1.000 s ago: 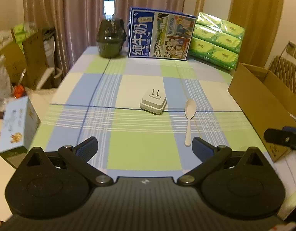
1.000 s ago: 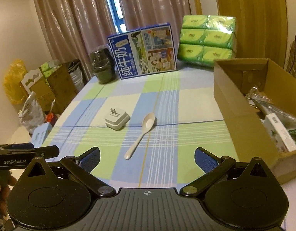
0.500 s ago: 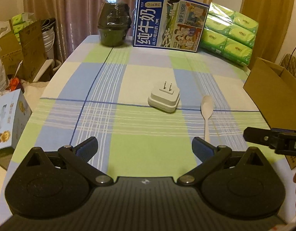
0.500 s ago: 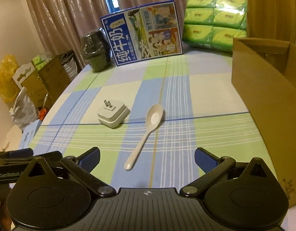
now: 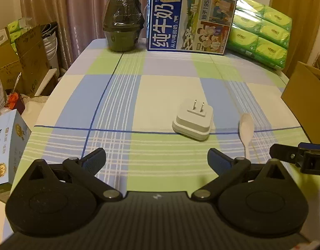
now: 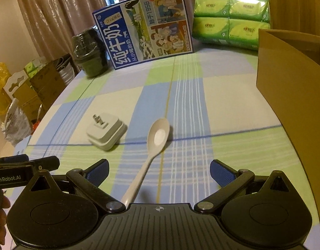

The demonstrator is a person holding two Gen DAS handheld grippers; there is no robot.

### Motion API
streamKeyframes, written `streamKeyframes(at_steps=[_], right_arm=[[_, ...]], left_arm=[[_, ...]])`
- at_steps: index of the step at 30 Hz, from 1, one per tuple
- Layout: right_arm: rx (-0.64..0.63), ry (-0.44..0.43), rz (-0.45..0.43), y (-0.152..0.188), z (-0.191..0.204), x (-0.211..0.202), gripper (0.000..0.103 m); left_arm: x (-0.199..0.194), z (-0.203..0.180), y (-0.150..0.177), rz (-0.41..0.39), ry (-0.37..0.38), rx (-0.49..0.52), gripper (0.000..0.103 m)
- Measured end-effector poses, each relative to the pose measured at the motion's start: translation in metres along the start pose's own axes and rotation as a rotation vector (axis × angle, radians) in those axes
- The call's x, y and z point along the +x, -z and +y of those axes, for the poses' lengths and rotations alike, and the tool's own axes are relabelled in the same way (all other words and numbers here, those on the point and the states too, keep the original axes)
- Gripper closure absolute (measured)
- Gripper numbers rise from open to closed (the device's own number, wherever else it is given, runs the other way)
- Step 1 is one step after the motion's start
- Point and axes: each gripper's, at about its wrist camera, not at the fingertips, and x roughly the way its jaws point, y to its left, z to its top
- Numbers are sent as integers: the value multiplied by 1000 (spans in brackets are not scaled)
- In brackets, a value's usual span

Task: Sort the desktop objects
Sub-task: 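Grasp white plug adapter with left tool while right tool grasps white spoon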

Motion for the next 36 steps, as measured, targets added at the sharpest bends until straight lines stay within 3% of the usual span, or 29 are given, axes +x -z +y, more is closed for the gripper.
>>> streamKeyframes(at_steps=[8, 13, 27, 30, 36], right_arm=[[-48, 5, -13, -8, 6, 34, 38], [-62, 13, -9, -11, 9, 52, 53], [-189, 73, -2, -5, 23, 80, 68], [-196, 67, 0, -4, 23, 79, 75], [-198, 44, -26, -12, 19, 73, 76]], left_arm=[[27, 0, -14, -8, 30, -6, 1], [40, -4, -22, -12, 47, 9, 1], [58, -8, -24, -31, 84, 28, 1], [59, -10, -23, -32, 88, 37, 1], [58, -15, -22, -49, 100, 47, 1]])
